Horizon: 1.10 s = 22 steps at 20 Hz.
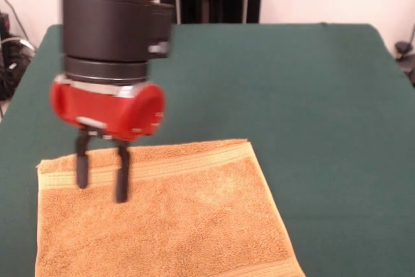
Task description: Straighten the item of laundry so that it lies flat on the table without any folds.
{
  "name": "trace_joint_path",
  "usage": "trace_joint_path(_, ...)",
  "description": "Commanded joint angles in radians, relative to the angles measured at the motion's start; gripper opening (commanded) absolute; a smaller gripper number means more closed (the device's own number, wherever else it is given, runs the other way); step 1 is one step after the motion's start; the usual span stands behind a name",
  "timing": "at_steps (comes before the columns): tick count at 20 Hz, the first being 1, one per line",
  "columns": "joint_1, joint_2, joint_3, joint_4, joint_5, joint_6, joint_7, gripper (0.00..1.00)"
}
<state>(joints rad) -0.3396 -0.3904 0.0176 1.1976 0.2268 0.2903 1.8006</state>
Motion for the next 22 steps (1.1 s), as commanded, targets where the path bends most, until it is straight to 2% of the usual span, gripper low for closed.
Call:
trace_joint_path(1, -0.115, -0.033, 0.339, 0.286, -0.127, -0.12, -0.03, 1.0)
trace_joint_path(4, -0.126, -0.022, 0.363, 0.284, -0.161, -0.152, 0.029, 1.0)
trace_joint_path(7, -0.081, -0.007, 0.312, 0.255, -0.181, -0.217, 0.113, 1.0)
trace_joint_path(10, -0.059, 0.017, 0.296, 0.218, -0.18, -0.23, 0.135, 1.0)
trace_joint_path(14, 0.013, 0.05, 0.215, 0.157, -0.159, -0.281, 0.171, 1.0)
trace_joint_path(18, 0.085, 0.072, 0.123, 0.111, -0.098, -0.248, 0.196, 1.0)
trace_joint_path(22, 0.099, 0.07, 0.096, 0.102, -0.086, -0.16, 0.173, 1.0)
